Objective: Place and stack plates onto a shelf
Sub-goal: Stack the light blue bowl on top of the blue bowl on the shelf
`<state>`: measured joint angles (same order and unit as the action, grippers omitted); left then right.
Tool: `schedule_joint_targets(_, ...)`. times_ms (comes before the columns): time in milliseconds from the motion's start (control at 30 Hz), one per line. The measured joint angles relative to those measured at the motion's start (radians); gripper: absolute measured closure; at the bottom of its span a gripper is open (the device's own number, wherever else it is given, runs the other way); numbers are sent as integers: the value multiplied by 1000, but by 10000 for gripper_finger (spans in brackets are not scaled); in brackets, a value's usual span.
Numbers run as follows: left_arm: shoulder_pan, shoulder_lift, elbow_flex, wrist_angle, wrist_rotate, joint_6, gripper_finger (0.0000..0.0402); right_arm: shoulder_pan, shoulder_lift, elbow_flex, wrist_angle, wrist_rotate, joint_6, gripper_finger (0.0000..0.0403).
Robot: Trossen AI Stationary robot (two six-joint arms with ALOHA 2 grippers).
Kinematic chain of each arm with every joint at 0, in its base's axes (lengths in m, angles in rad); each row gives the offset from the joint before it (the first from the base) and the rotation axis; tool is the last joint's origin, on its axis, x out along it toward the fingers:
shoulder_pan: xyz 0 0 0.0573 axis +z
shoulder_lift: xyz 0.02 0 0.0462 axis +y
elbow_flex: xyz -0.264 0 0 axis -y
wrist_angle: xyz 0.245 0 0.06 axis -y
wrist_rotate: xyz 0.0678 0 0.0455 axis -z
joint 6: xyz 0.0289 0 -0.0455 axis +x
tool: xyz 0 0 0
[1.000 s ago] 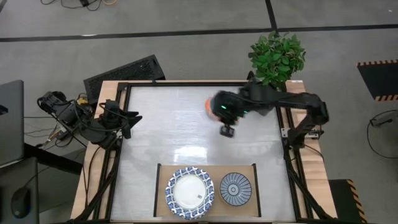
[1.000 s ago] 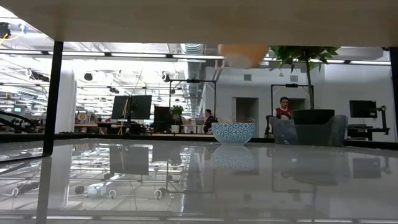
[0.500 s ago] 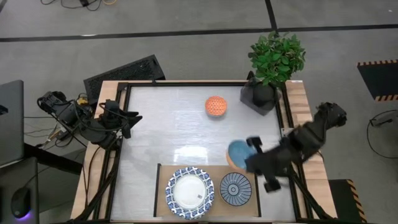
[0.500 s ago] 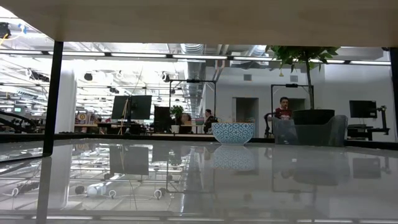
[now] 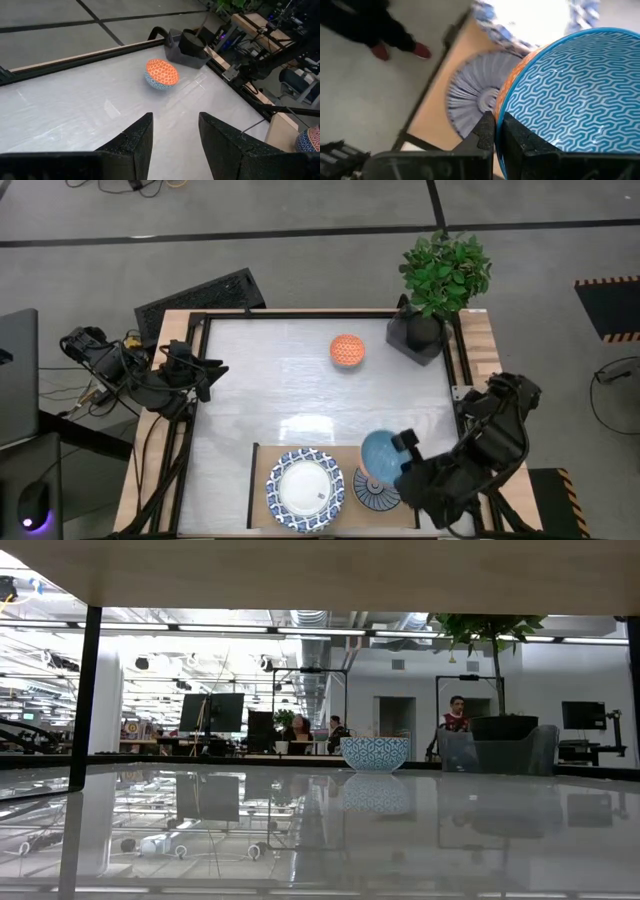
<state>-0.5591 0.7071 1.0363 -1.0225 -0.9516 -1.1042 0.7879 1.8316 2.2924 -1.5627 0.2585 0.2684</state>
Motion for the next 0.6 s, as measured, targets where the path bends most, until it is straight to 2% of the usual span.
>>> schedule_joint_targets(133, 0, 0, 0, 0, 0, 0, 258, 16, 36, 66, 0, -3, -49, 369)
schedule_joint_targets(600, 0, 0, 0, -2, 5, -7, 258, 14, 39, 28, -10, -24, -30, 369)
